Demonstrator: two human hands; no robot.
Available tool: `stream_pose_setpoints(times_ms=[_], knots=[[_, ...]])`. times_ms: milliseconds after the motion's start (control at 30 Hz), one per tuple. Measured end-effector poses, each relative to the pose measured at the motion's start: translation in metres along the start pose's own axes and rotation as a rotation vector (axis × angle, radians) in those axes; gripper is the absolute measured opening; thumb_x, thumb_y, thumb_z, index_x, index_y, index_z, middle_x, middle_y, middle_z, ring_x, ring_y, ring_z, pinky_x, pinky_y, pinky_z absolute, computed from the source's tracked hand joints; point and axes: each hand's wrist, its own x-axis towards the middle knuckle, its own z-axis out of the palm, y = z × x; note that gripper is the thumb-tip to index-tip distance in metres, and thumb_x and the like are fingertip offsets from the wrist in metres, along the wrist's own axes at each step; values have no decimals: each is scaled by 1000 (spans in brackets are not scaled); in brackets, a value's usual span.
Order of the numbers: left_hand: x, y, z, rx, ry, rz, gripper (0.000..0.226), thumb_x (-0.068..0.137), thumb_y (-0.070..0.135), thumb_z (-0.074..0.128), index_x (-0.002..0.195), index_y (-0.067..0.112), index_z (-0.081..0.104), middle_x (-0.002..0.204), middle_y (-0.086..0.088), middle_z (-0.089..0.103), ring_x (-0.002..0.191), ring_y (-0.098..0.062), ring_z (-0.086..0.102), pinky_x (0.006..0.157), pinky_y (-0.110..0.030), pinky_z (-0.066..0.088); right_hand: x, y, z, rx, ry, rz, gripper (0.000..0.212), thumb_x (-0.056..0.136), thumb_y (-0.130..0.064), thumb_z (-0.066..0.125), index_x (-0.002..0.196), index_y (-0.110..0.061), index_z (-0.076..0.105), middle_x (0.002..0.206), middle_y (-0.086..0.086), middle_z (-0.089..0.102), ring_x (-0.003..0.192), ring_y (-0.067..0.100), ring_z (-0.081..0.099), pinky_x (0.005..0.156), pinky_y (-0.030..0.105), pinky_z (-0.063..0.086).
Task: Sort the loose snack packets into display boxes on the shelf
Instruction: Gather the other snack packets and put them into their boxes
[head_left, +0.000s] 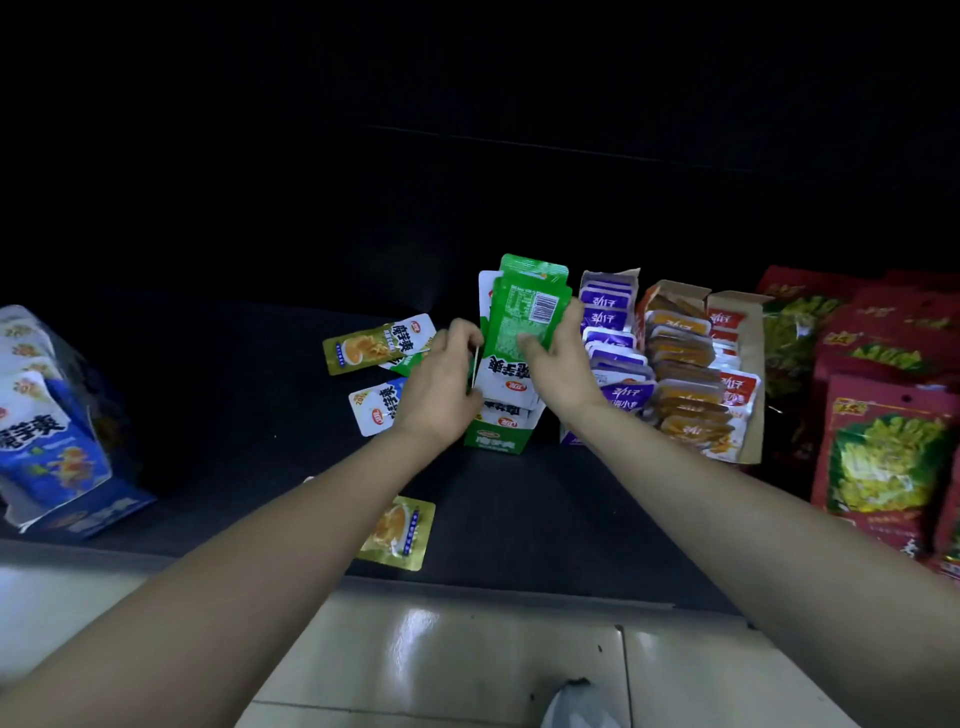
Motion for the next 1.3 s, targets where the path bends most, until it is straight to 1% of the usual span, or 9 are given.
stream_pose_setpoints(times_ms=[133,267,500,633,733,867,1033,1100,1300], knots=[[3,1,6,-34,-60,-43,92,78,-4,67,149,26,17,125,-12,44,104,-30,56,80,-48,51,4,5,-5,-330,89,-84,35,92,-10,58,122,-6,41,107,8,48,105,26,47,93,44,44],[3,-1,6,-14,-154,-35,102,84,1,66,155,36,2,118,-11,40,92,-26,54,79,-41,50,5,9,-5,-604,65,-143,38,93,-20,61,124,-2,49,117,12,46,115,27,34,98,35,34],[3,-33,-8,40,-19,14,44,96,27,57,137,18,47,122,-6,52,98,-24,60,80,-36,48,10,-13,7,-469,302,-377,69,83,-11,64,145,-7,34,140,13,36,131,24,31,108,28,24],[-4,-91,-23,416,-236,70,48,97,32,53,143,21,45,146,-5,44,131,-26,43,101,-38,41,-2,-37,38,-248,44,-589,42,84,0,51,125,-9,53,122,6,48,107,10,50,89,22,41],[-20,-125,-34,594,-519,71,61,100,37,48,154,30,22,164,2,10,150,-22,13,115,-41,27,-11,-32,74,-253,-253,-427,42,89,3,49,129,-8,49,128,7,47,114,13,50,93,27,44],[-37,-150,-58,530,-372,78,46,95,32,56,141,26,49,154,0,36,140,-23,34,107,-39,35,-7,-18,112,-458,-472,-133,50,96,-7,49,144,-5,35,148,15,37,137,28,35,106,30,30],[-54,-173,-79,409,-165,16,14,84,30,70,93,20,68,110,-1,60,104,-26,54,86,-38,46,5,9,139,-894,-542,17,61,102,-31,44,154,-13,17,163,11,3,149,32,5,117,48,14],[-52,-179,-81,387,-92,8,13,84,30,71,83,18,69,101,-3,60,97,-27,55,81,-38,47,-2,22,142,-967,-527,-44,57,102,-33,43,152,-13,24,160,12,13,147,32,11,116,47,18],[-21,-167,-65,397,-46,-44,44,89,30,65,129,14,57,141,-9,44,130,-30,39,102,-43,33,-11,37,126,-931,-340,-336,33,97,-26,52,126,-13,59,125,9,46,122,27,39,102,40,34]])
